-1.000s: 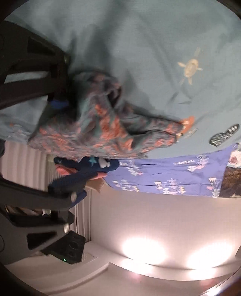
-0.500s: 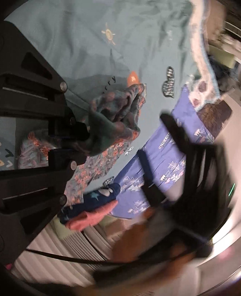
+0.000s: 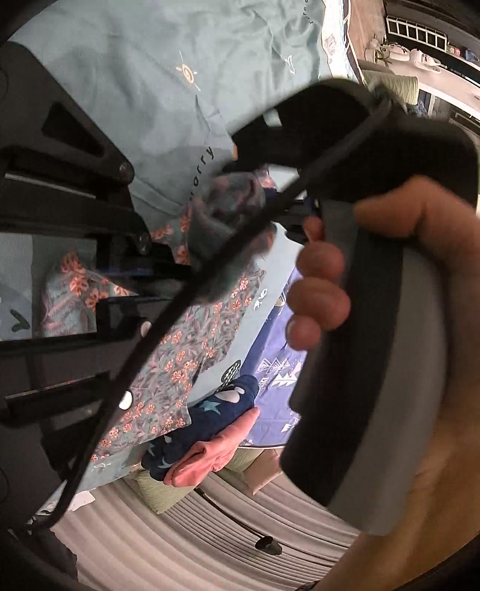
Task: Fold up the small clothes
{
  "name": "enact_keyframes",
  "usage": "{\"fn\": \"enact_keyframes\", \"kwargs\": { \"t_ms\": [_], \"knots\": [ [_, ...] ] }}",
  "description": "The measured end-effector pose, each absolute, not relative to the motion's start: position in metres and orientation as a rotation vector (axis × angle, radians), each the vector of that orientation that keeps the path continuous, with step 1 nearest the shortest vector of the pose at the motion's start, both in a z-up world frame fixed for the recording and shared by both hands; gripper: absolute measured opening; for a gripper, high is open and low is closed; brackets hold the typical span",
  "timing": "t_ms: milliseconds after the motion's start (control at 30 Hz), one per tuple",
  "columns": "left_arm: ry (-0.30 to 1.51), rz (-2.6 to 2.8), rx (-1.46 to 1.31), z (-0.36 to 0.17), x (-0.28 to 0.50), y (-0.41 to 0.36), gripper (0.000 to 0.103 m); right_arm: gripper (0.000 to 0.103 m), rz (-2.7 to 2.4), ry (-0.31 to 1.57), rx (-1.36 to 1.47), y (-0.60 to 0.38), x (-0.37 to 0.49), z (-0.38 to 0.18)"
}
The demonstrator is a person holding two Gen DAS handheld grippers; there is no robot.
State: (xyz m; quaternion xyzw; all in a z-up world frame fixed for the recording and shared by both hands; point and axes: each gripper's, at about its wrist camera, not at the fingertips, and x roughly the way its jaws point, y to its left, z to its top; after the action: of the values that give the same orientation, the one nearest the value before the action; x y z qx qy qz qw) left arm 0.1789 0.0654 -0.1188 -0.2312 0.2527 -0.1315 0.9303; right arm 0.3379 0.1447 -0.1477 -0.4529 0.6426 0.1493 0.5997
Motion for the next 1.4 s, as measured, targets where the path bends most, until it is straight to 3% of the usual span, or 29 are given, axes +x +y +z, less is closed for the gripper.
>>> {"fn": "enact_keyframes", "kwargs": {
  "t_ms": [333, 533, 700, 900, 1067, 1400],
  "knots": [
    [0.469, -0.333, -0.433, -0.079, 0.169, 0.045, 0.008, 0.011, 0.416, 1.376, -0.773, 0.088, 0.342, -0.064],
    [0.431, -0.394, -0.343, -0.048, 0.161, -0.002, 0.008, 0.011, 0.43, 1.285, -0.494, 0.003, 0.34, 0.004],
    [0.452, -0.434, -0.302, -0.044, 0.154, -0.052, 0.008, 0.011, 0.443, 1.244, -0.253, -0.083, 0.332, 0.026],
    [0.546, -0.488, -0.24, -0.068, 0.154, -0.11, 0.009, 0.011, 0.42, 1.219, 0.022, -0.202, 0.329, -0.002],
    [0.667, -0.533, -0.209, -0.094, 0.162, -0.143, 0.009, 0.011, 0.396, 1.253, 0.233, -0.287, 0.326, -0.072],
    [0.805, -0.568, -0.136, -0.123, 0.157, -0.164, 0.012, 0.012, 0.451, 1.154, 0.528, -0.355, 0.29, -0.128]
  ]
}}
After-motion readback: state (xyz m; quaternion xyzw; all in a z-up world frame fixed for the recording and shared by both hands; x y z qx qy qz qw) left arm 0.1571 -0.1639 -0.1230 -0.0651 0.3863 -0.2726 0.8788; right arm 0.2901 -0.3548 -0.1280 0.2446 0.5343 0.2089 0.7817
